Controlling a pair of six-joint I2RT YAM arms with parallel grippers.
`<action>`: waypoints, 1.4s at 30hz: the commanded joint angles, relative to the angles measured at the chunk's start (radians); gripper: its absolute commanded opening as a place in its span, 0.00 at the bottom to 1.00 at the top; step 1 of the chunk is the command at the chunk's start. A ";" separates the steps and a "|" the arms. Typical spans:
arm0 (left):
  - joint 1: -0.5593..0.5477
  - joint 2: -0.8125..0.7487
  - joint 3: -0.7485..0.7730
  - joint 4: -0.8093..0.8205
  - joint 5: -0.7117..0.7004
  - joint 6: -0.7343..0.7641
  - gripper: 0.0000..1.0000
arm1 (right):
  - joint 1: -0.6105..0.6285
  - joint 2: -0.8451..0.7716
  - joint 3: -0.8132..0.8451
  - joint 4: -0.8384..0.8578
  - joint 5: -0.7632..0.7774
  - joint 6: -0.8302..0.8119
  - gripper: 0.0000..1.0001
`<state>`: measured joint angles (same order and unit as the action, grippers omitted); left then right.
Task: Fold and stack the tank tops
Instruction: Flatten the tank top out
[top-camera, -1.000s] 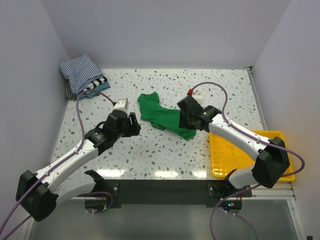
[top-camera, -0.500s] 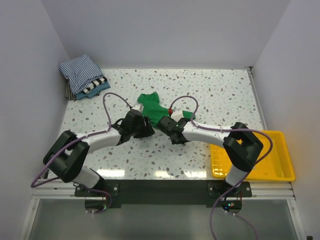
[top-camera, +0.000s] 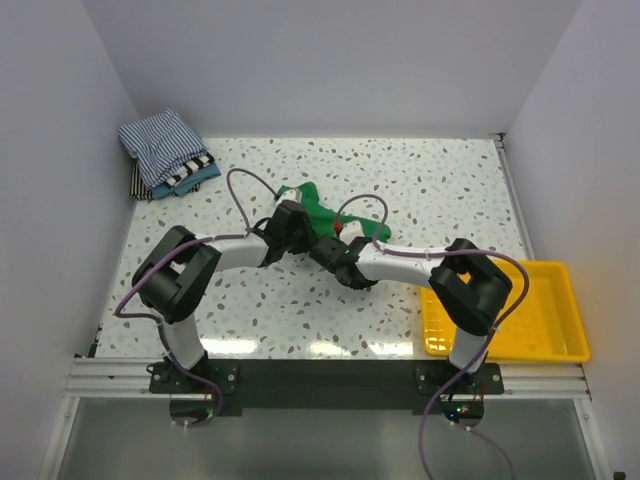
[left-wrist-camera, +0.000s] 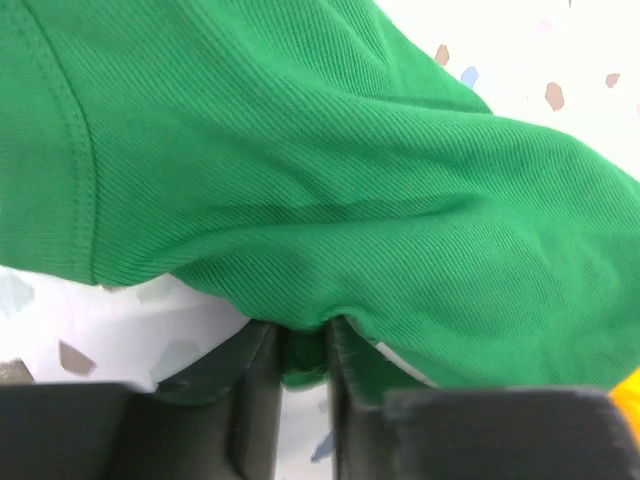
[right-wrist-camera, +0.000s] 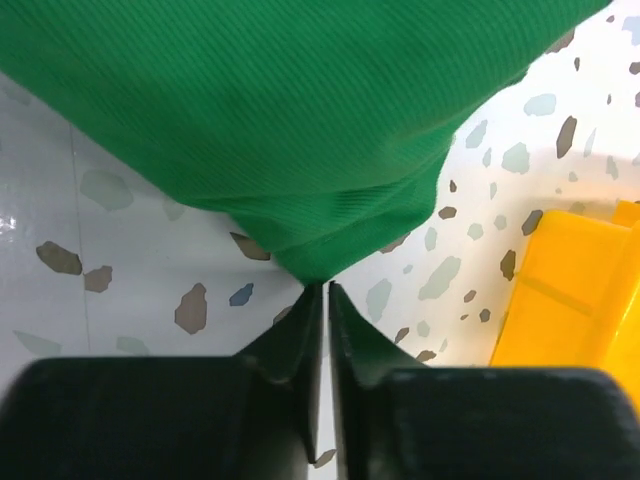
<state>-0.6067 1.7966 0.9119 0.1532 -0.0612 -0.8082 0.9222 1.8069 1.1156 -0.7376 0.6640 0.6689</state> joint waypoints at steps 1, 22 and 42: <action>0.010 0.015 0.088 -0.026 -0.098 -0.003 0.23 | -0.019 -0.044 0.050 0.007 0.022 -0.025 0.06; -0.031 -0.433 0.559 -0.511 -0.167 0.319 0.00 | -0.020 -0.474 0.227 -0.019 -0.162 -0.078 0.00; 0.185 -0.414 0.125 -0.298 0.113 0.112 0.34 | -0.016 -0.187 0.115 0.032 -0.164 -0.066 0.37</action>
<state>-0.3775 1.4399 1.1027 -0.2680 -0.0700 -0.6552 0.9031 1.5845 1.2743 -0.7162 0.4805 0.6022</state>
